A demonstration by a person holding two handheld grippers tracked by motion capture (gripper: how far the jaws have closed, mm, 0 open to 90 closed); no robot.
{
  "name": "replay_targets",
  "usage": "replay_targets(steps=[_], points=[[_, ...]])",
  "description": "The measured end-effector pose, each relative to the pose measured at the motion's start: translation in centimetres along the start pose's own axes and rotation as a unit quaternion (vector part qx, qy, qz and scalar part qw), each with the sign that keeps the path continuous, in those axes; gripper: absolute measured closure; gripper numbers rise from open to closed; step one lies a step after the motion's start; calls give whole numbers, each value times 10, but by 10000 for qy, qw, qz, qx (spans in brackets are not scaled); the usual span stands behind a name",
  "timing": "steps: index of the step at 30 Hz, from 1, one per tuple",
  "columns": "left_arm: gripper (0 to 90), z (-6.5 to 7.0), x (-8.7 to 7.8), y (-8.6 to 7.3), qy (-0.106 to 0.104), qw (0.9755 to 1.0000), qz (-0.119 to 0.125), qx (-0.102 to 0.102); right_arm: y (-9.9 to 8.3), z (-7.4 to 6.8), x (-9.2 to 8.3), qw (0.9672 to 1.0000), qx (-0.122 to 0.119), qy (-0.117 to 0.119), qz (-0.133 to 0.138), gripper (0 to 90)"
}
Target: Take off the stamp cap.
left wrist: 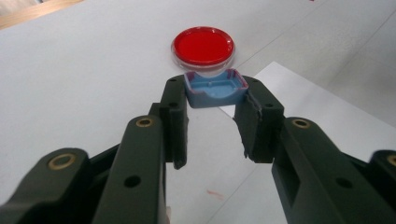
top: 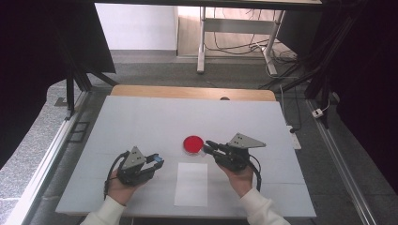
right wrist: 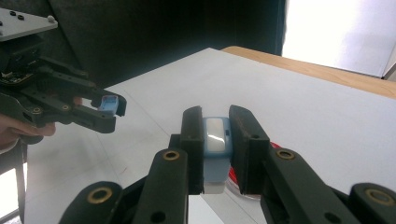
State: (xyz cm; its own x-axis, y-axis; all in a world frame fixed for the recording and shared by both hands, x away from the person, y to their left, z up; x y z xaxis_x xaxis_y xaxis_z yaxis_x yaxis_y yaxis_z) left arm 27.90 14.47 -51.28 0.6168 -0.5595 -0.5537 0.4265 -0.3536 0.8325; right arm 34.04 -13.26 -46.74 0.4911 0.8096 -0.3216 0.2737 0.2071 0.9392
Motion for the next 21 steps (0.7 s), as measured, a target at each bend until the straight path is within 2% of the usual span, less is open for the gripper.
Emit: replay_targets(steps=[21], points=[[647,-15,-23,-25,218,9995,-40,-221,1,4,-3,10000,11,-43,33,759]])
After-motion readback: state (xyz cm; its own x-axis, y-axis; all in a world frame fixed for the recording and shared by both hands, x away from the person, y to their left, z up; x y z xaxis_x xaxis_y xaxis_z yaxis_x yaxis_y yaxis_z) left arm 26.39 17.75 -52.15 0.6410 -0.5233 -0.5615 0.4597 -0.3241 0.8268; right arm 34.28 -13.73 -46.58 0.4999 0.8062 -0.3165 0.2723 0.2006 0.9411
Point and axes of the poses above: each handheld gripper's, and its own axes: x roughly forward along the jaws, y roughly out of its top, z roughly to its right, the point moved 4 cm from there along x, roughly forward along the jaws, and after that the axes turned 1 degree about -z, right-handed, at the moved point
